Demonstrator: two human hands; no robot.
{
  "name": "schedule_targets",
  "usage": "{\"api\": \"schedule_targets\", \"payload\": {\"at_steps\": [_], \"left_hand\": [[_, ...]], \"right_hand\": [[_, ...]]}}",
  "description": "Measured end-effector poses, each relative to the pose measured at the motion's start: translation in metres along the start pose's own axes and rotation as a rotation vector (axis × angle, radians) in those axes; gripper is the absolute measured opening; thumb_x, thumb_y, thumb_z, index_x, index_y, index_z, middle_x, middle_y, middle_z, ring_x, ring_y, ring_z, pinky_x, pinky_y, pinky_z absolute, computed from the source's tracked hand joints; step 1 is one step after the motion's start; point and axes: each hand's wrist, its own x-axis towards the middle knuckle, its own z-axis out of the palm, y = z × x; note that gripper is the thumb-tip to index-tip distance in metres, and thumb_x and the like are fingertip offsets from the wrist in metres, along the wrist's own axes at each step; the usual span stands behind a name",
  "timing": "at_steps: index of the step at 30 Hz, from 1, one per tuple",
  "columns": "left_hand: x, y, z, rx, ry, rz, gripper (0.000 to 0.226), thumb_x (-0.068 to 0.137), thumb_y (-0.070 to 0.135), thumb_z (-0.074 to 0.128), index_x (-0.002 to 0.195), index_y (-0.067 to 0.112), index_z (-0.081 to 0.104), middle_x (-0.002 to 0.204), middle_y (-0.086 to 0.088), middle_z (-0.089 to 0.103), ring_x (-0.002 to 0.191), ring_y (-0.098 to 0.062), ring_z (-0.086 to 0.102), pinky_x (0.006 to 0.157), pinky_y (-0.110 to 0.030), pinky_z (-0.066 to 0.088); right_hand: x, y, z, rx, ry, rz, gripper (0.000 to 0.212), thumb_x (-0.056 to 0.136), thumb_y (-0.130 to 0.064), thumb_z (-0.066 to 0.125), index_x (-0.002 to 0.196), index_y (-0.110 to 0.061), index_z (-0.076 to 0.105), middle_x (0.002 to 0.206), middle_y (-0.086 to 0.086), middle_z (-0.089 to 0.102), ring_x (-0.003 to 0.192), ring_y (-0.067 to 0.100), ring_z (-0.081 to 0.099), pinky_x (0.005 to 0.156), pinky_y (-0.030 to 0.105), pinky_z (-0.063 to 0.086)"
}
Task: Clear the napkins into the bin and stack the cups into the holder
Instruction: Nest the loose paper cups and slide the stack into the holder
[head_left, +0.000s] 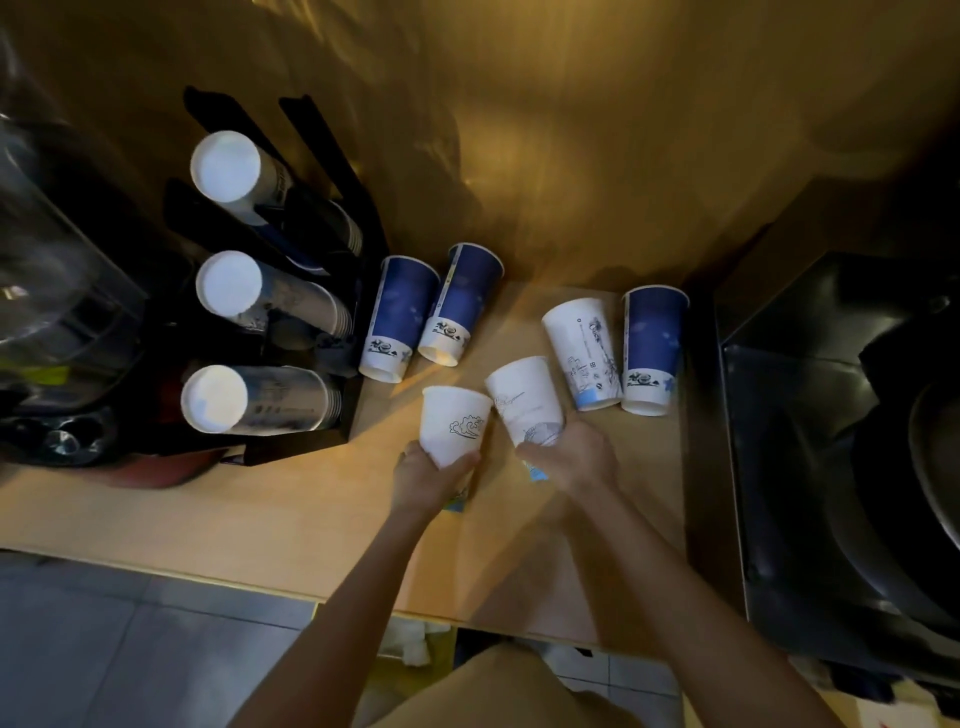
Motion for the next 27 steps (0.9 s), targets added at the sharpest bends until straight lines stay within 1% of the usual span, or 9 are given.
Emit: {"api": "schedule_targets", "payload": {"at_steps": [5,8,11,14,16,19,21,24,27], "left_hand": [[0.0,-0.008,-0.001,-0.02,-0.004,0.003,0.073,0.071,0.039,0.076,0.124,0.0,0.045,0.123,-0.02,0.057,0.11,-0.034,0.055,0.09,-0.042,0.05],[0.004,-0.01,-0.009,-0.122,-0.051,-0.076,0.071,0.069,0.036,0.079,0.124,0.002,0.049,0.122,-0.018,0.06,0.108,-0.034,0.059,0.089,-0.044,0.053],[0.005,-0.001,-0.026,-0.302,-0.066,-0.098,0.061,0.068,0.025,0.081,0.119,0.004,0.054,0.118,-0.019,0.064,0.101,-0.033,0.064,0.081,-0.04,0.055],[-0.003,0.025,-0.046,-0.418,0.093,0.097,0.08,0.057,0.018,0.085,0.126,0.008,0.044,0.12,-0.014,0.059,0.105,-0.028,0.059,0.086,-0.041,0.052],[-0.016,0.047,-0.057,-0.438,0.139,0.33,0.093,0.052,0.023,0.082,0.132,0.011,0.037,0.124,-0.007,0.056,0.112,-0.021,0.055,0.088,-0.036,0.051],[-0.043,0.066,-0.055,-0.404,0.054,0.663,0.089,0.053,0.026,0.084,0.13,0.013,0.04,0.119,0.009,0.057,0.112,0.005,0.052,0.092,-0.011,0.045],[-0.057,0.068,-0.041,-0.361,0.0,0.723,0.08,0.05,0.038,0.08,0.121,0.022,0.047,0.111,0.018,0.058,0.103,0.011,0.054,0.085,-0.005,0.043],[-0.061,0.06,-0.018,-0.297,-0.053,0.718,0.083,0.05,0.042,0.081,0.123,0.016,0.051,0.112,0.008,0.062,0.104,-0.002,0.058,0.084,-0.005,0.043],[-0.051,0.047,-0.003,-0.227,-0.06,0.705,0.082,0.054,0.03,0.085,0.125,0.016,0.047,0.12,0.004,0.056,0.111,-0.007,0.053,0.087,-0.001,0.038]], "right_hand": [[-0.012,-0.004,0.005,0.449,0.107,-0.075,0.078,0.054,-0.029,0.082,0.121,-0.015,0.045,0.111,0.011,0.067,0.103,0.03,0.062,0.086,0.039,0.052],[-0.02,0.001,0.023,0.482,0.108,-0.103,0.081,0.056,-0.023,0.085,0.127,-0.012,0.047,0.115,0.009,0.065,0.108,0.025,0.06,0.087,0.027,0.045],[-0.023,0.011,0.038,0.445,0.095,-0.108,0.073,0.059,-0.017,0.084,0.124,-0.012,0.052,0.116,0.009,0.066,0.11,0.025,0.06,0.084,0.025,0.044],[-0.021,0.016,0.043,0.411,0.102,-0.115,0.069,0.058,-0.015,0.083,0.12,-0.013,0.055,0.111,0.008,0.068,0.105,0.025,0.062,0.082,0.026,0.046],[-0.02,0.017,0.044,0.411,0.09,-0.122,0.07,0.058,-0.019,0.083,0.121,-0.015,0.054,0.112,0.007,0.068,0.106,0.024,0.062,0.083,0.027,0.048],[-0.022,0.018,0.042,0.435,0.112,-0.193,0.075,0.057,-0.018,0.084,0.125,-0.014,0.052,0.118,0.006,0.066,0.11,0.019,0.06,0.089,0.026,0.046],[-0.022,0.02,0.041,0.441,0.112,-0.226,0.072,0.058,-0.014,0.084,0.123,-0.012,0.054,0.116,0.001,0.065,0.107,0.012,0.06,0.088,0.018,0.046],[-0.02,0.024,0.04,0.472,0.032,-0.157,0.058,0.07,-0.012,0.076,0.122,-0.018,0.051,0.107,-0.008,0.06,0.09,-0.003,0.058,0.068,-0.007,0.039],[-0.019,0.023,0.042,0.423,0.003,-0.16,0.06,0.072,-0.016,0.074,0.127,-0.013,0.048,0.116,0.002,0.062,0.101,0.009,0.059,0.068,-0.006,0.037]]}}
